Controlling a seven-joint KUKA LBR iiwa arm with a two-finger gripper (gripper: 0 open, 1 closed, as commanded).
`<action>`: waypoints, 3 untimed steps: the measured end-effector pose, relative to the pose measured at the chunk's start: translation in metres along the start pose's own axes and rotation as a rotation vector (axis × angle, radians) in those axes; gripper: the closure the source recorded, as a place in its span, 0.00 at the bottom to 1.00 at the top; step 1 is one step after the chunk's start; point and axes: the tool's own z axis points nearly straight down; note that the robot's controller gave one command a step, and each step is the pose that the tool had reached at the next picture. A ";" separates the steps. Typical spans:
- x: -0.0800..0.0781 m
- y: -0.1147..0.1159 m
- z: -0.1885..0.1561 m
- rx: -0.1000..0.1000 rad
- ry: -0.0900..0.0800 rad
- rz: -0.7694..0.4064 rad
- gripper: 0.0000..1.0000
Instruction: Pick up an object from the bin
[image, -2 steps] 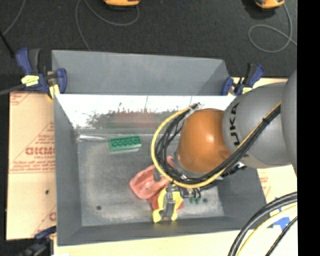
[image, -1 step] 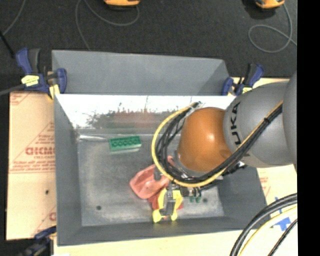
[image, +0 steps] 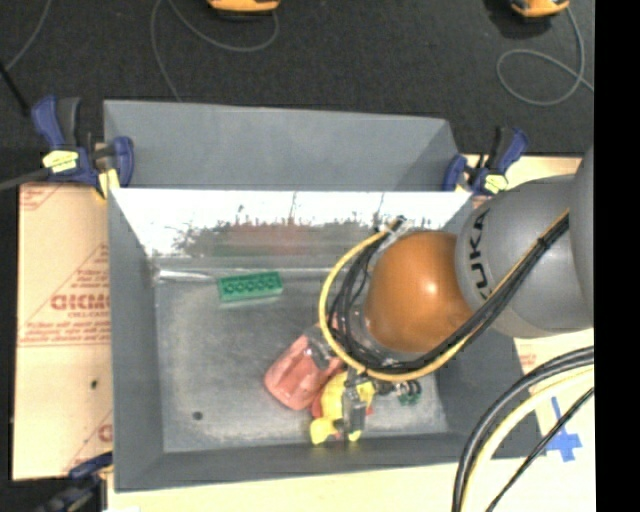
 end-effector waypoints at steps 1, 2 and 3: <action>0.001 -0.004 -0.002 0.005 -0.003 -0.086 0.00; 0.005 0.000 0.003 0.013 -0.019 -0.235 0.00; -0.005 -0.005 0.003 0.031 -0.047 -0.533 0.00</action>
Offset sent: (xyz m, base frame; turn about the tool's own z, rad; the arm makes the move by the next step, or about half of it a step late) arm -0.0213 0.0046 -0.0262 -0.5297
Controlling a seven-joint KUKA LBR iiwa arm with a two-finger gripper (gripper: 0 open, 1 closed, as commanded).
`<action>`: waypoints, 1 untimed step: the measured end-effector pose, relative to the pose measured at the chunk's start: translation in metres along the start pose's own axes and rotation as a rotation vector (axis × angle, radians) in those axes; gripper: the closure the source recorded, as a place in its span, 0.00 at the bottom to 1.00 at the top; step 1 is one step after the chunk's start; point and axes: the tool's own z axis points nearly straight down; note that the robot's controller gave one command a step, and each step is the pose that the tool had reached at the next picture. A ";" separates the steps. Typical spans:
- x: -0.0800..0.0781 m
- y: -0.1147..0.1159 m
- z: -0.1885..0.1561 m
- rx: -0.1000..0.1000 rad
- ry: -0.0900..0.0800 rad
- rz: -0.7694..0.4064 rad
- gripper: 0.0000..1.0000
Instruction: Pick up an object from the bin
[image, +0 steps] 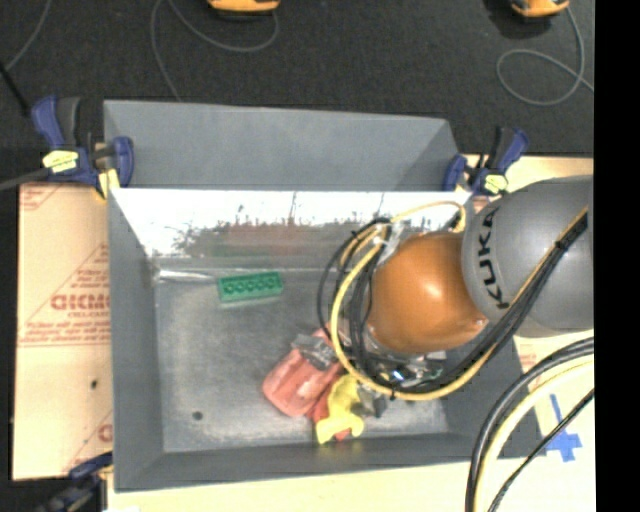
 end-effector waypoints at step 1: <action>-0.015 0.004 -0.001 0.036 -0.020 -0.064 1.00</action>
Offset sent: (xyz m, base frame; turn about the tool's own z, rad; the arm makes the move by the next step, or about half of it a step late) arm 0.0000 0.0000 0.0000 0.0000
